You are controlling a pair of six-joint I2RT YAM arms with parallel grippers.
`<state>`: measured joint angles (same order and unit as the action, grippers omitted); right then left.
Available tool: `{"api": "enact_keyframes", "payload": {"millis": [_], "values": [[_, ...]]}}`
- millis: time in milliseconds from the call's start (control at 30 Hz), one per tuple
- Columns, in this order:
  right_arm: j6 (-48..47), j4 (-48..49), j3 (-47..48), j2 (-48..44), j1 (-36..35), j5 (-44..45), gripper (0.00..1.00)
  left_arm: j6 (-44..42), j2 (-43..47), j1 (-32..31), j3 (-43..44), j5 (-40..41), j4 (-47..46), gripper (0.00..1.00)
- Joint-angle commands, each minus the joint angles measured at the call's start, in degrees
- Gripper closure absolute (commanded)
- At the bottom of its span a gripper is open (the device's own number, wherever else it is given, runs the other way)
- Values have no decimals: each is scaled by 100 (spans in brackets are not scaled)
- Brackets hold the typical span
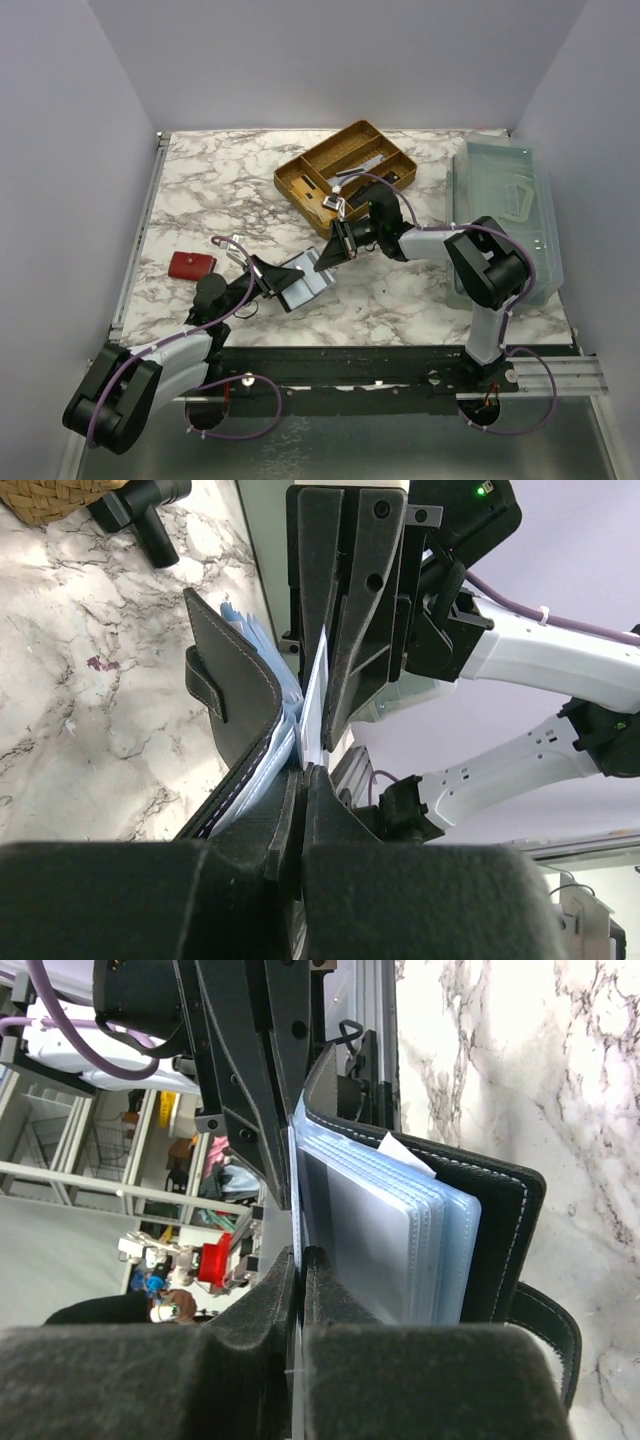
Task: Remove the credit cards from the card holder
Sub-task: Remove the credit card from the card holder.
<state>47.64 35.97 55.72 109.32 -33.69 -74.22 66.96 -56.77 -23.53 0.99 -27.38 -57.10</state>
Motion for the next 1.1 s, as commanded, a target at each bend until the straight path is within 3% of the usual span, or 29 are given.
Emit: {"api": "enact_keyframes", "payload": {"millis": [0,67,167,433,700,900,1067], "values": [[99,213,62,-174,-23,-281,100,-14,61,48,22,118,-212,97],[190,275,54,-174,-23,-287,100,45,-3,50,64,131,-214,85],[329,398,29,-150,-30,-262,100,106,-118,48,143,99,-213,75],[255,102,58,-161,-70,49,100,353,-348,50,341,208,-201,66],[43,-350,168,-149,-194,291,100,583,-703,-19,479,394,-187,73],[-30,-416,205,-121,-225,248,100,392,-464,-26,447,312,-205,100],[-126,-406,237,-190,-212,46,99,151,-54,6,167,346,-177,100]]}}
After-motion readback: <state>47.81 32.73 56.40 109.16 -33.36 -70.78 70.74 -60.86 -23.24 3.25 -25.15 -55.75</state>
